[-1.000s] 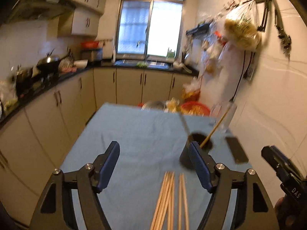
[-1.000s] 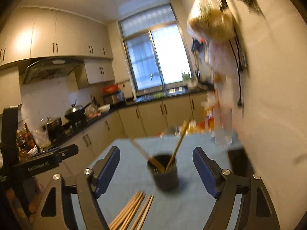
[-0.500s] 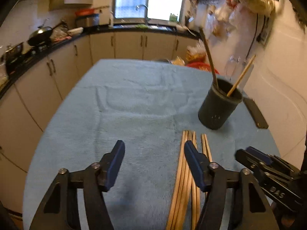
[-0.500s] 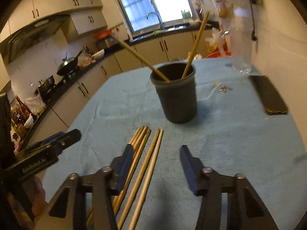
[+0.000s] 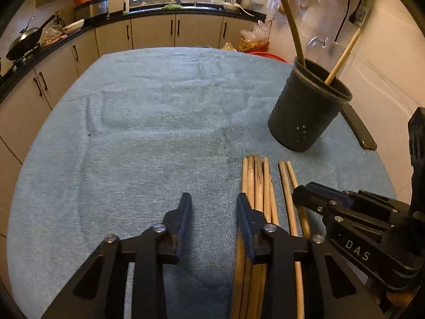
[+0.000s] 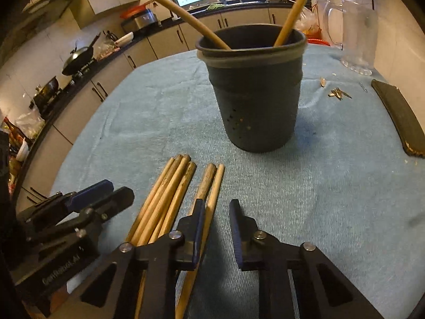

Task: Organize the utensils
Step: 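Grasp another chopstick with the right tool while the left tool grasps one too, then raise both held chopsticks over the black cup and release them inside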

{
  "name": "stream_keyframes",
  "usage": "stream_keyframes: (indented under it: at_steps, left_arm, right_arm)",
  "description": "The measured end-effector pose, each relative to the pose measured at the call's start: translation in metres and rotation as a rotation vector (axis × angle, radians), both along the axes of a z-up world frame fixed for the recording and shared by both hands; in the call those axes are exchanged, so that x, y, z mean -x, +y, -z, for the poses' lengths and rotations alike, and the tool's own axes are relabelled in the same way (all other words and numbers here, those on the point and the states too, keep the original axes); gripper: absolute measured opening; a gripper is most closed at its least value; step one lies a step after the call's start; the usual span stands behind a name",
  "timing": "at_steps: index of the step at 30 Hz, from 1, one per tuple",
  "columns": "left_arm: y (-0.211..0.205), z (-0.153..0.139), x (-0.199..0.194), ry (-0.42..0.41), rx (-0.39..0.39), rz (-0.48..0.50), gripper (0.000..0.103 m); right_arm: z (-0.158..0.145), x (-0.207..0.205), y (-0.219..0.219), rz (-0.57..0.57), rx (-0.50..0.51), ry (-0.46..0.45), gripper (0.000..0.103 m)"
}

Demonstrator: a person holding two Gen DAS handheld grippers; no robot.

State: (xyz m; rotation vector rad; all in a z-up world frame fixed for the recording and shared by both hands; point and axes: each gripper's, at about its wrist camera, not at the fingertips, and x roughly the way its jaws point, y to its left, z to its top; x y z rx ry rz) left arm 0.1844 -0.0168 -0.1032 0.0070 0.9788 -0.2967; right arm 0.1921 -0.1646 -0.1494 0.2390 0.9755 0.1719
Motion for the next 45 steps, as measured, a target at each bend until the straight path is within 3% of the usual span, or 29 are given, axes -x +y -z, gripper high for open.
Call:
stream_keyframes:
  at_steps: [6,15,24,29,34,35,37,42,45]
  left_arm:
    - [-0.002,0.005,-0.011,0.052,0.015,0.026,0.027]
    - [-0.006,-0.004,-0.019,0.058,0.027,0.061,0.027]
    - [-0.020,0.006,-0.033,0.104,-0.017,0.086,0.028]
    - [-0.030,0.007,-0.051,0.142,-0.093,0.067,0.024]
    - [-0.055,0.009,-0.060,0.104,-0.222,0.099,0.024]
    - [-0.055,0.009,-0.061,0.099,-0.213,0.101,0.022]
    - [-0.054,0.009,-0.061,0.073,-0.206,0.091,0.007]
    - [-0.032,0.007,-0.050,0.041,-0.122,0.060,0.006]
    - [-0.008,-0.011,-0.042,0.001,-0.035,0.003,0.006]
  right_arm:
    - [-0.002,0.002,0.008,-0.033,0.076,0.014,0.012]
    - [-0.003,0.010,-0.003,-0.017,0.049,0.025,0.012]
    - [-0.003,0.010,0.001,-0.013,0.047,0.025,0.012]
    - [-0.004,0.005,0.001,-0.014,0.053,0.038,0.012]
    - [-0.006,-0.004,0.008,-0.028,0.084,0.065,0.013]
    - [-0.006,-0.005,0.011,-0.036,0.096,0.070,0.013]
    - [-0.006,-0.008,0.012,-0.044,0.092,0.076,0.013]
    - [-0.004,-0.002,-0.002,-0.043,0.002,0.056,0.007]
    - [-0.011,0.008,-0.014,-0.019,-0.056,0.008,0.007]
